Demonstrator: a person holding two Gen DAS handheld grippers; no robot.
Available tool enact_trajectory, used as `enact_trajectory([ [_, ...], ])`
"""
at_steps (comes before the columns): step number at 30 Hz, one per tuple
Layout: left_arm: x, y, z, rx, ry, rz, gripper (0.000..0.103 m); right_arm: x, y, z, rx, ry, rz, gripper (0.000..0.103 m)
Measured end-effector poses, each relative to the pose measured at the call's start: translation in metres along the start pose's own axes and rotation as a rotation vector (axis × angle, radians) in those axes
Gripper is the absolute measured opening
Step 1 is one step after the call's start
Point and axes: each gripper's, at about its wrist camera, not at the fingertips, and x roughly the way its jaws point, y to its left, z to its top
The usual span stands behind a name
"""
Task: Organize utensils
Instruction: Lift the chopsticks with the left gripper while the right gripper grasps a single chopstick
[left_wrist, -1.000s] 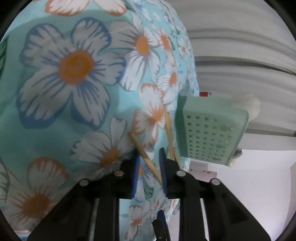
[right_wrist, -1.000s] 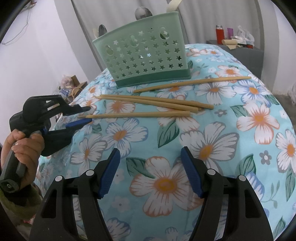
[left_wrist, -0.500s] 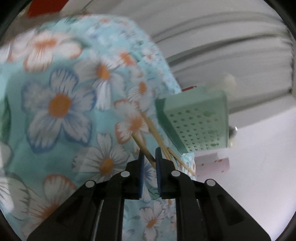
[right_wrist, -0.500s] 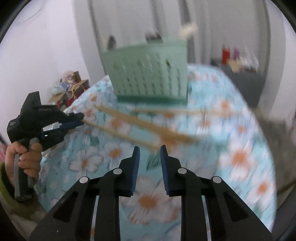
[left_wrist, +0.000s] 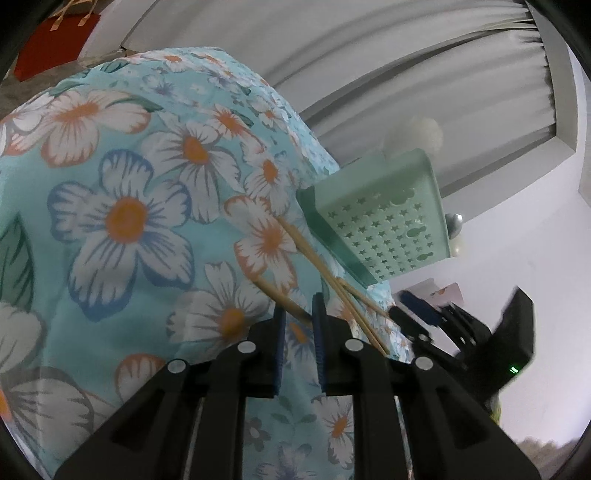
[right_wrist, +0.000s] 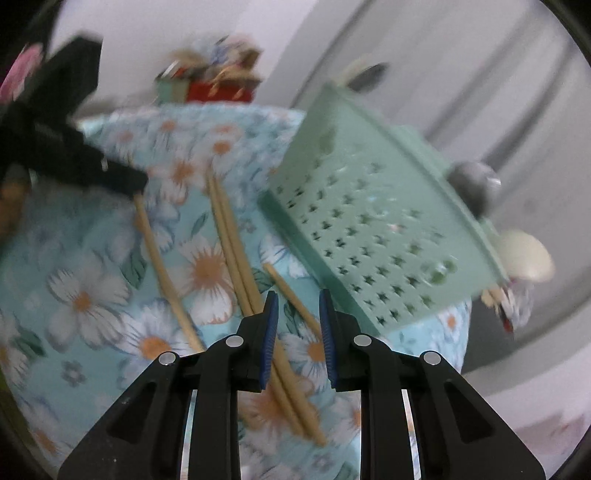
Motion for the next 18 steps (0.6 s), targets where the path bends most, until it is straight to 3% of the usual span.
enact_trajectory([
  [10, 0.000, 0.004, -0.001, 0.002, 0.002, -0.030, 0.014, 0.045, 0.007, 0.011, -0.267, 0.110, 0.051, 0.019],
  [18, 0.001, 0.003, -0.001, 0.004, -0.001, -0.028, 0.014, 0.075, 0.002, 0.029, -0.307, 0.125, 0.068, 0.019],
])
